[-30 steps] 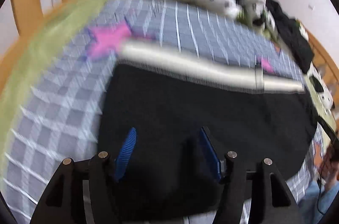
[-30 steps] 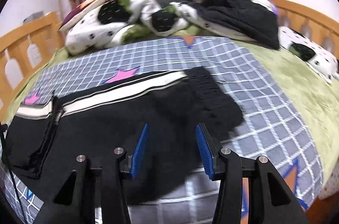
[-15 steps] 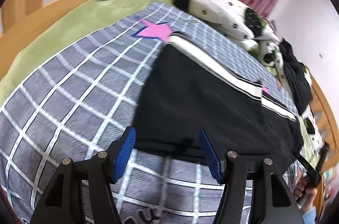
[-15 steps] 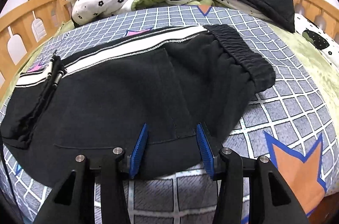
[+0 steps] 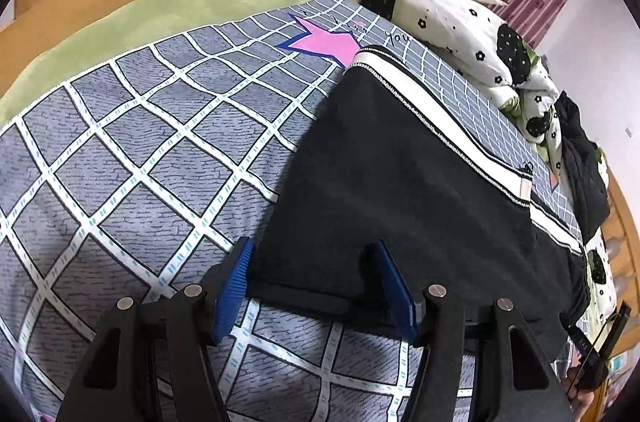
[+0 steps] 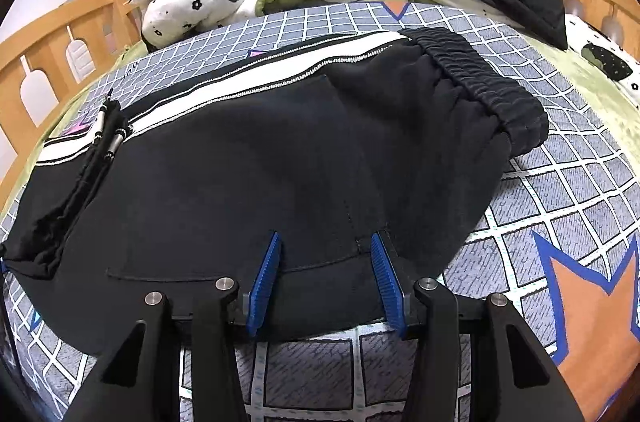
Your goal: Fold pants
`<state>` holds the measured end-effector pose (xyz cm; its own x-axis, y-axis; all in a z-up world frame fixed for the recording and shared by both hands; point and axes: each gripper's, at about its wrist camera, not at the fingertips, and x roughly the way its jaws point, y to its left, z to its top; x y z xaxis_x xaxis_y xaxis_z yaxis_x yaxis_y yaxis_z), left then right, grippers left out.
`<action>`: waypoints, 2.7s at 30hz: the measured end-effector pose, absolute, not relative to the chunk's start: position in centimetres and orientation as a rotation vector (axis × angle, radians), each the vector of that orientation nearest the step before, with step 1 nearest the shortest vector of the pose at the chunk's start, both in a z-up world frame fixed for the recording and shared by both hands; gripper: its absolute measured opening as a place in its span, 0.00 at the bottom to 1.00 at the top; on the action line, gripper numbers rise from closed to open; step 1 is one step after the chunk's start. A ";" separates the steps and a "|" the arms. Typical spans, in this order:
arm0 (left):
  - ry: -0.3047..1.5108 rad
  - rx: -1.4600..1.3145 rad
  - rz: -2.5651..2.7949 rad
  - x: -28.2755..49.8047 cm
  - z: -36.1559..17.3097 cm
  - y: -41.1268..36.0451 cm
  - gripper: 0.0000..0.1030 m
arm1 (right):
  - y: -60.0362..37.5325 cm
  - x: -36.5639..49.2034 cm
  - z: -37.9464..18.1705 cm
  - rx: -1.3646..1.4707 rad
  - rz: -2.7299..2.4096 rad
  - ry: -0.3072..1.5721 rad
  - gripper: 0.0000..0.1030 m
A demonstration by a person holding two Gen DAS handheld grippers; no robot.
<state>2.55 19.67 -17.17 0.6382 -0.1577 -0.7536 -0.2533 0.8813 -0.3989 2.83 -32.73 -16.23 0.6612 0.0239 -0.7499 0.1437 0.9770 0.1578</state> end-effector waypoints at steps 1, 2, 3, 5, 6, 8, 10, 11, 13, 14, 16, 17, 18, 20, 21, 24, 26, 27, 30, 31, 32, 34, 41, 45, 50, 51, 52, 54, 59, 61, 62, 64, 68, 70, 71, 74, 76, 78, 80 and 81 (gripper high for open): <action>0.889 -0.511 0.055 2.6 -17.2 19.7 0.57 | -32.8 2.8 -16.2 0.220 -0.070 0.851 0.47; 0.898 -0.519 0.049 2.7 -17.2 19.9 0.57 | -32.9 2.8 -16.3 0.232 -0.069 0.852 0.47; 0.907 -0.533 0.041 2.8 -17.2 20.1 0.57 | -32.9 2.8 -16.4 0.237 -0.067 0.851 0.47; 0.918 -0.564 0.025 2.9 -17.3 20.6 0.57 | -33.0 2.8 -16.4 0.241 -0.063 0.852 0.47; 0.920 -0.580 0.015 3.0 -17.4 20.8 0.57 | -33.0 2.8 -16.4 0.245 -0.060 0.855 0.47; 0.915 -0.596 0.026 2.9 -17.4 21.0 0.55 | -33.0 2.9 -16.4 0.250 -0.056 0.861 0.47; 0.906 -0.567 0.055 2.7 -17.2 20.7 0.40 | -33.2 3.0 -16.4 0.265 -0.049 0.864 0.47; 0.902 -0.552 0.059 2.6 -17.1 20.6 0.37 | -33.3 3.0 -16.5 0.273 -0.046 0.862 0.47; 0.877 -0.496 0.063 2.4 -16.2 20.0 0.20 | -33.2 3.0 -16.4 0.268 -0.045 0.862 0.47; 0.861 -0.468 0.055 2.2 -15.7 19.7 0.18 | -33.1 3.0 -16.4 0.261 -0.047 0.862 0.47; 0.829 -0.426 0.053 1.8 -14.6 19.1 0.15 | -32.9 3.0 -16.3 0.249 -0.051 0.866 0.47; 0.815 -0.408 0.052 1.7 -13.9 18.8 0.15 | -33.0 3.0 -16.2 0.248 -0.050 0.870 0.47; 0.798 -0.396 0.046 1.6 -13.0 18.5 0.14 | -33.0 2.9 -16.1 0.252 -0.045 0.872 0.47; 0.762 -0.387 0.024 1.6 -11.1 18.0 0.14 | -33.5 2.8 -15.8 0.279 -0.041 0.875 0.43; 0.741 -0.372 0.006 1.7 -9.7 17.4 0.14 | -34.0 2.5 -15.5 0.304 -0.042 0.876 0.42; 0.688 -0.329 -0.053 2.3 -6.2 14.9 0.13 | -35.4 1.8 -14.6 0.387 -0.038 0.865 0.40; 0.663 -0.283 -0.114 2.9 -3.8 11.9 0.13 | -36.2 1.1 -13.9 0.405 -0.057 0.839 0.40; 0.650 -0.257 -0.141 3.1 -3.0 10.5 0.12 | -36.5 0.7 -13.5 0.389 -0.074 0.822 0.40; 0.626 -0.152 -0.253 3.4 -1.2 4.4 0.12 | -37.0 -0.1 -12.3 0.311 -0.120 0.793 0.40; 0.627 -0.139 -0.283 3.3 -1.2 2.9 0.12 | -37.3 -0.3 -12.0 0.289 -0.134 0.787 0.40; 0.634 -0.119 -0.335 3.3 -1.4 0.6 0.12 | -37.7 -0.7 -11.5 0.268 -0.151 0.771 0.40; 0.665 -0.087 -0.405 3.4 -2.5 -3.0 0.12 | -38.7 -1.4 -10.9 0.267 -0.172 0.746 0.40; 0.850 -0.075 -0.504 3.8 -10.9 -9.7 0.12 | -41.4 -2.7 -10.6 0.350 -0.175 0.733 0.40; 0.834 -0.076 -0.503 3.0 -11.3 -9.7 0.14 | -41.0 -2.3 -11.1 0.333 -0.173 0.760 0.40; 0.840 -0.166 -0.611 1.7 -8.6 -6.3 0.30 | -39.1 -1.8 -11.0 0.344 -0.112 0.763 0.40; 0.822 -0.144 -0.574 1.1 -8.2 -5.4 0.30 | -38.5 -1.6 -10.9 0.348 -0.093 0.764 0.40; 0.804 -0.135 -0.539 0.5 -8.0 -4.3 0.35 | -37.7 -1.4 -10.8 0.347 -0.070 0.767 0.40; 0.797 -0.146 -0.461 -0.2 -8.5 -1.8 0.50 | -36.3 -1.1 -10.9 0.359 -0.025 0.770 0.40; 0.835 -0.305 -0.301 -1.4 -11.7 5.0 0.52 | -32.0 -0.4 -11.8 0.447 0.159 0.811 0.40; 0.863 -0.349 -0.290 -1.2 -12.8 6.5 0.52 | -30.1 -0.2 -12.3 0.482 0.227 0.826 0.40; 0.875 -0.364 -0.286 -1.4 -13.2 7.1 0.52 | -29.3 0.0 -12.4 0.500 0.253 0.830 0.40; 0.890 -0.386 -0.289 -1.8 -14.0 7.9 0.52 | -28.3 0.5 -12.8 0.576 0.307 0.831 0.41; 0.896 -0.383 -0.315 -1.7 -14.3 7.5 0.52 | -27.2 2.2 -14.1 0.750 0.369 0.860 0.41; 0.897 -0.367 -0.333 -1.2 -14.3 6.5 0.52 | -26.3 2.8 -14.3 0.722 0.354 0.875 0.41; 0.899 -0.353 -0.343 -1.0 -14.3 5.9 0.52 | -25.7 3.0 -14.3 0.696 0.359 0.881 0.41; 0.914 -0.315 -0.348 -0.4 -14.8 4.3 0.52 | -23.8 3.7 -14.0 0.615 0.398 0.911 0.34; 0.926 -0.302 -0.346 -0.3 -15.4 3.4 0.52 | -22.4 4.3 -13.7 0.525 0.396 0.934 0.21; 0.919 -0.285 -0.343 -0.5 -15.5 2.6 0.53 | -21.8 4.2 -12.3 0.416 0.340 0.892 0.15; 0.910 -0.249 -0.359 -0.7 -15.3 1.3 0.55 | -22.2 3.8 -10.4 0.368 0.339 0.835 0.13; 0.911 -0.233 -0.370 -0.7 -15.2 0.7 0.55 | -22.6 3.6 -9.1 0.356 0.340 0.807 0.12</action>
